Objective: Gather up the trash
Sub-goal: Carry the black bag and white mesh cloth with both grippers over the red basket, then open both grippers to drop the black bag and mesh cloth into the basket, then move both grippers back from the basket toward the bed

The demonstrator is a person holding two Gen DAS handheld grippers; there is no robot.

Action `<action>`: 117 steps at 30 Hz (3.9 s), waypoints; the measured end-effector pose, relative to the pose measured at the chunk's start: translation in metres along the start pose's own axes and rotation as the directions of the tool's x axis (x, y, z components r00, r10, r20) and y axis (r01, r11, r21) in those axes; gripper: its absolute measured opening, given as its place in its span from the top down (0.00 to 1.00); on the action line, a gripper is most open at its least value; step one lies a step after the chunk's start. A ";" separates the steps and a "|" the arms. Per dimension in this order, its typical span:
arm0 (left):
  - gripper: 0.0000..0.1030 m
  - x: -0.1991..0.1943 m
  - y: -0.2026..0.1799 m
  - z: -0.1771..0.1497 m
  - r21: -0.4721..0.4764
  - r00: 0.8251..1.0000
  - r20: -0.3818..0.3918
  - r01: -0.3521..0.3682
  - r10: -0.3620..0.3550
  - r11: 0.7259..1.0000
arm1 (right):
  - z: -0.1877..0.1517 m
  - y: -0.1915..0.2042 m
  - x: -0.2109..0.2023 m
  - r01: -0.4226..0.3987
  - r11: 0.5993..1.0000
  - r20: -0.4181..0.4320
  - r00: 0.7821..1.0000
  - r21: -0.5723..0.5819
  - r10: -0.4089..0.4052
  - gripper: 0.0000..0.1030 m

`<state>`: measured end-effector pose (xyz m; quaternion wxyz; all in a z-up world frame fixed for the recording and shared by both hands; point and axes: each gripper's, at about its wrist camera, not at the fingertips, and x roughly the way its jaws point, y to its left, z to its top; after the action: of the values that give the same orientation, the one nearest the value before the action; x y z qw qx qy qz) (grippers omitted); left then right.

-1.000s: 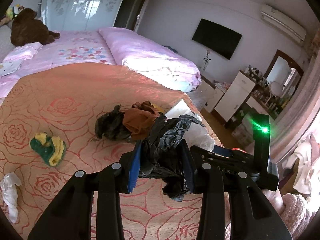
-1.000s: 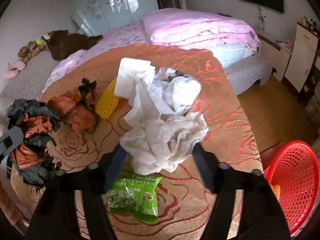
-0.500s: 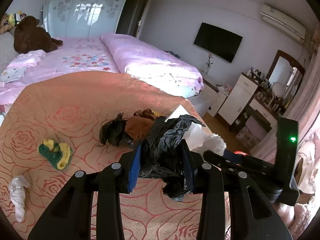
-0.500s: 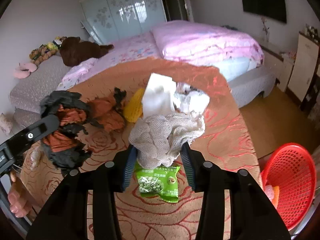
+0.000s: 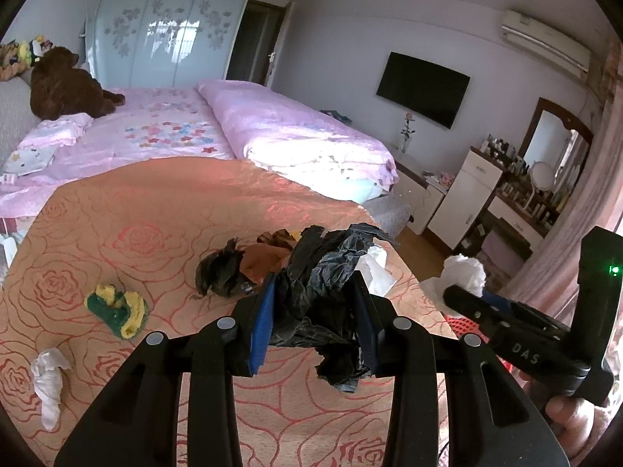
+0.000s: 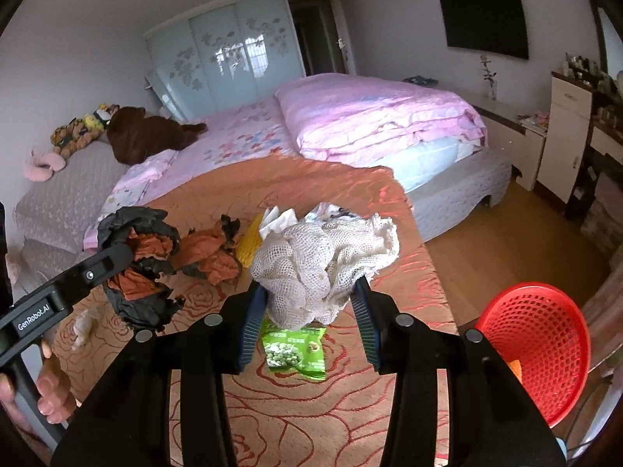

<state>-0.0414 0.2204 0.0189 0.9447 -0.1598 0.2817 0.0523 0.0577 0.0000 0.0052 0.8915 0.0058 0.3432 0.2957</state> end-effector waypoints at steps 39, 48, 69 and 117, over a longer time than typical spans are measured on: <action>0.65 0.071 -0.156 0.002 0.240 0.963 -0.162 0.250 -0.215 0.938 | -0.014 -0.131 -0.089 0.281 0.942 0.077 0.951 0.183 -0.299 0.59; 0.65 0.096 -0.198 -0.008 0.271 0.930 -0.240 0.339 -0.278 0.901 | -0.029 -0.170 -0.104 0.353 0.909 0.050 0.927 0.221 -0.372 0.59; 0.64 0.155 -0.278 -0.068 0.383 0.873 -0.411 0.426 -0.262 0.820 | -0.069 -0.228 -0.085 0.379 0.861 -0.075 0.923 0.338 -0.377 0.58; 0.34 0.096 -0.115 -0.007 0.205 0.971 -0.234 0.106 -0.056 0.973 | -0.075 -0.187 -0.056 0.314 0.911 -0.113 0.949 0.268 -0.294 0.40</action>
<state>0.0570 0.1104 -0.0085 0.9195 -0.0725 0.3846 -0.0360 0.0771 -0.1985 -0.0580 0.9039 0.0694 0.4097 0.1014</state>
